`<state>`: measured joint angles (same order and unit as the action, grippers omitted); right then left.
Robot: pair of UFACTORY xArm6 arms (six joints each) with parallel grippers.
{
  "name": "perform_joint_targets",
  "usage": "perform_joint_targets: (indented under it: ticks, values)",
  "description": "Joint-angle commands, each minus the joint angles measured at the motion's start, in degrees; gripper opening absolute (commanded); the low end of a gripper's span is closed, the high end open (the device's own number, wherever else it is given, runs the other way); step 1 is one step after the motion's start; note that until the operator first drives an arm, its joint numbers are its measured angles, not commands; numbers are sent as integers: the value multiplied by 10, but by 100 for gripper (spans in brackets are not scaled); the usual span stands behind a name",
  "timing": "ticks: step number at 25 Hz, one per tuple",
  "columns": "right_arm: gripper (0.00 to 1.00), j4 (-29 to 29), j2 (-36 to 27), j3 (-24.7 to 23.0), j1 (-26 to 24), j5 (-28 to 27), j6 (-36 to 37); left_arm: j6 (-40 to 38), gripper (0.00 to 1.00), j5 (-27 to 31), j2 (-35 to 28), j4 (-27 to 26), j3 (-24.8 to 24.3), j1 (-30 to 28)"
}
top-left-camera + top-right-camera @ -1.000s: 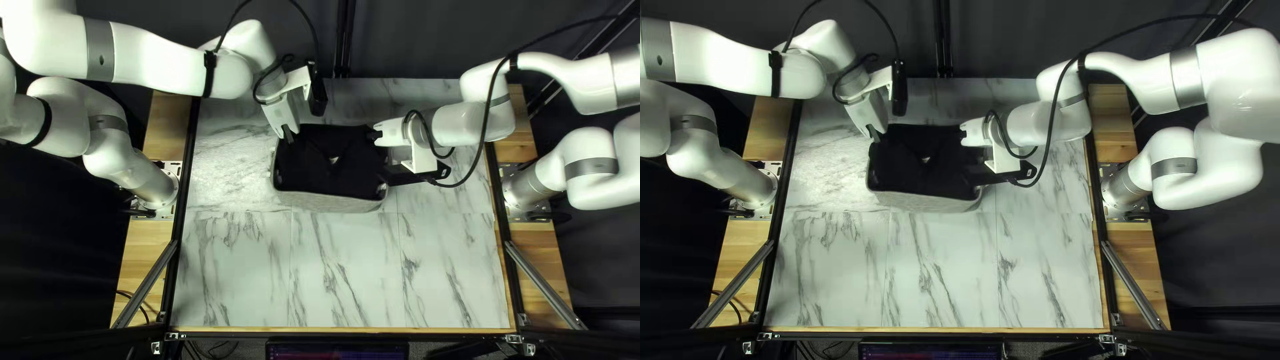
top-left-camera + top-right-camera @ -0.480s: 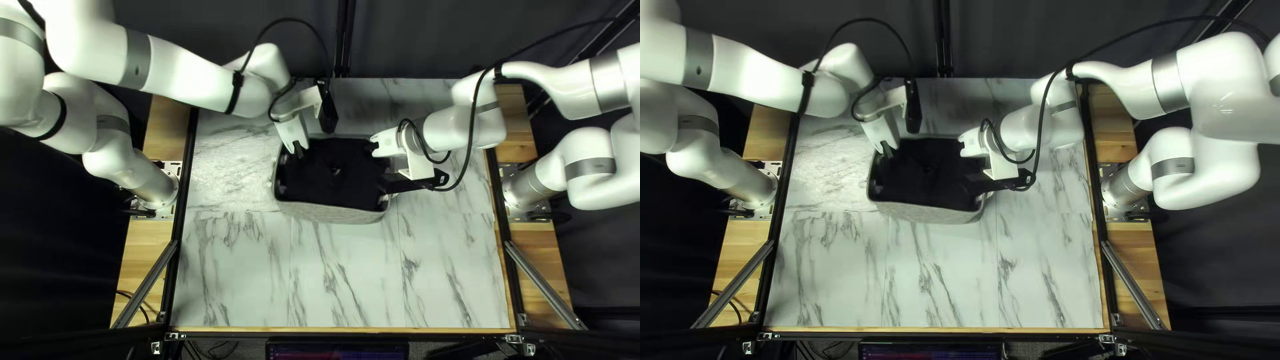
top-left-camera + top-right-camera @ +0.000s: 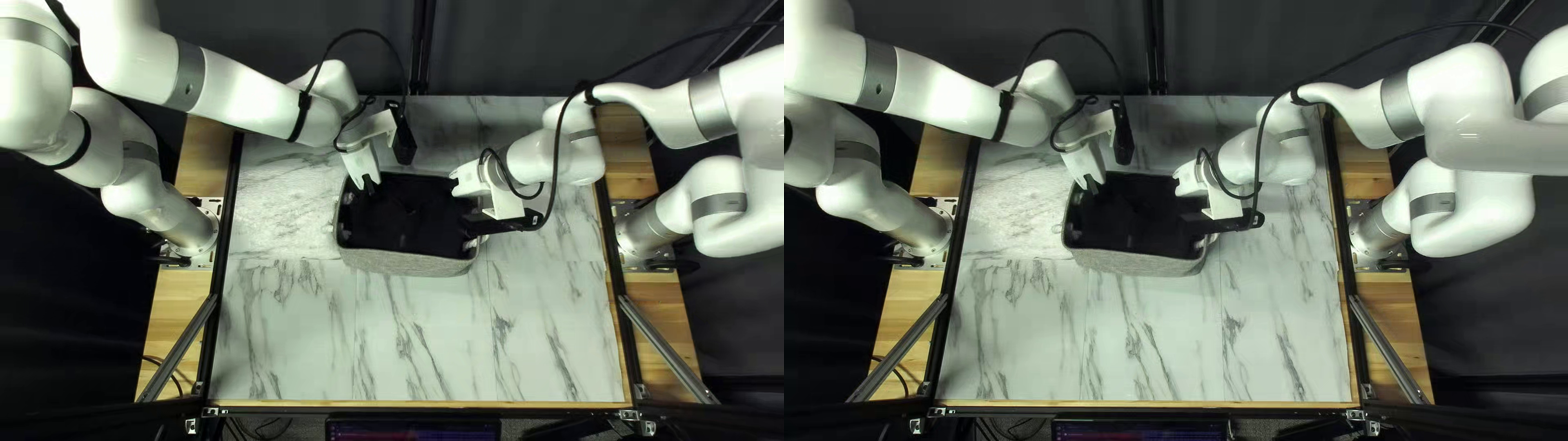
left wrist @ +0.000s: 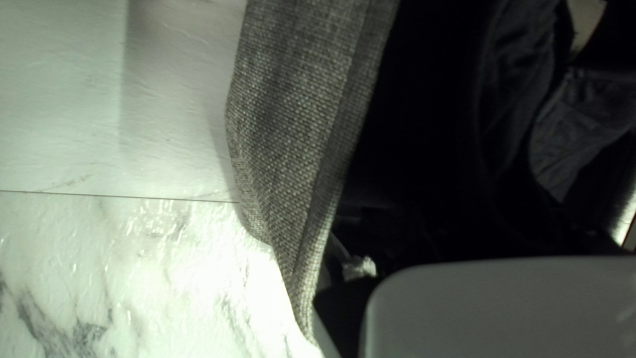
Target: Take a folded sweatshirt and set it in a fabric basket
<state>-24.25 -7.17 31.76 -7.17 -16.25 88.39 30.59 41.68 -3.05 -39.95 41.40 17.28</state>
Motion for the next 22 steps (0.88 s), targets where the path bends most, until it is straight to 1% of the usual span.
perform_joint_targets:
  ticks: [1, 2, 5, 8, 10, 15, 18, 22]
  values:
    - [61, 6, -7, -5, -5, -2, 5, -5, 31, 2, 1, 4, 3, 2]
    - [100, 1, -12, -10, -7, -1, -1, -3, 100, 2, 0, 2, 1, 3]
    - [100, -11, -31, -12, -2, -14, -21, -17, 100, 14, -22, 13, -4, 5]
    - [100, -17, -67, -16, 4, -41, -31, -46, 100, 36, -62, 40, -7, 2]
    - [100, -22, -106, -19, 9, -72, -36, -68, 100, 60, -101, 62, -9, -1]
    - [100, -28, -193, -23, 12, -133, -41, -95, 100, 99, -169, 93, -13, -2]
    - [100, -14, -228, -26, 5, -145, -28, -109, 100, 120, -197, 111, -14, -11]
    - [100, 41, -272, -37, -27, -141, 6, -124, 100, 150, -231, 129, -26, -45]
